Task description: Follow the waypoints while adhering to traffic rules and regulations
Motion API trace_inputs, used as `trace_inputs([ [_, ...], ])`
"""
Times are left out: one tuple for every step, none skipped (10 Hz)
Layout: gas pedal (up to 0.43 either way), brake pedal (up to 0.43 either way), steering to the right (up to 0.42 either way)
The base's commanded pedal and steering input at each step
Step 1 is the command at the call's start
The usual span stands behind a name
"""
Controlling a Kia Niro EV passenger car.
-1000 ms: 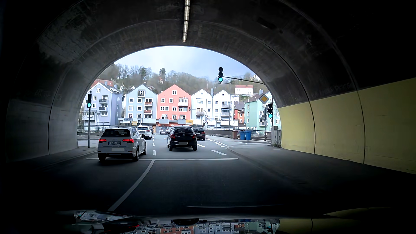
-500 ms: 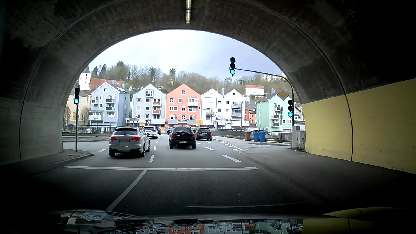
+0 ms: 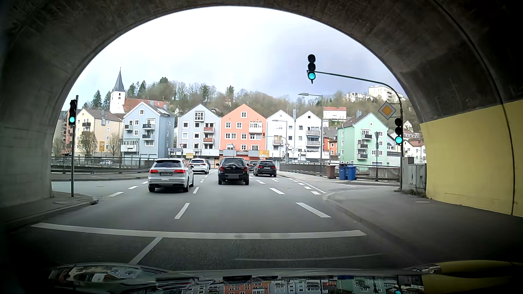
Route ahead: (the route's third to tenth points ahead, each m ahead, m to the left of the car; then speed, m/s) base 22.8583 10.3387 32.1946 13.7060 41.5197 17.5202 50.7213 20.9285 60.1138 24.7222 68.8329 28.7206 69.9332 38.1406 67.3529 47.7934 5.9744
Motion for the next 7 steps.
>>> trace_inputs([
  [0.067, 0.0, -0.071],
  [0.067, 0.0, -0.071],
  [0.067, 0.0, -0.072],
  [0.067, 0.0, -0.073],
  [0.067, 0.0, -0.076],
  [0.067, 0.0, -0.08],
  [0.079, 0.0, -0.083],
])
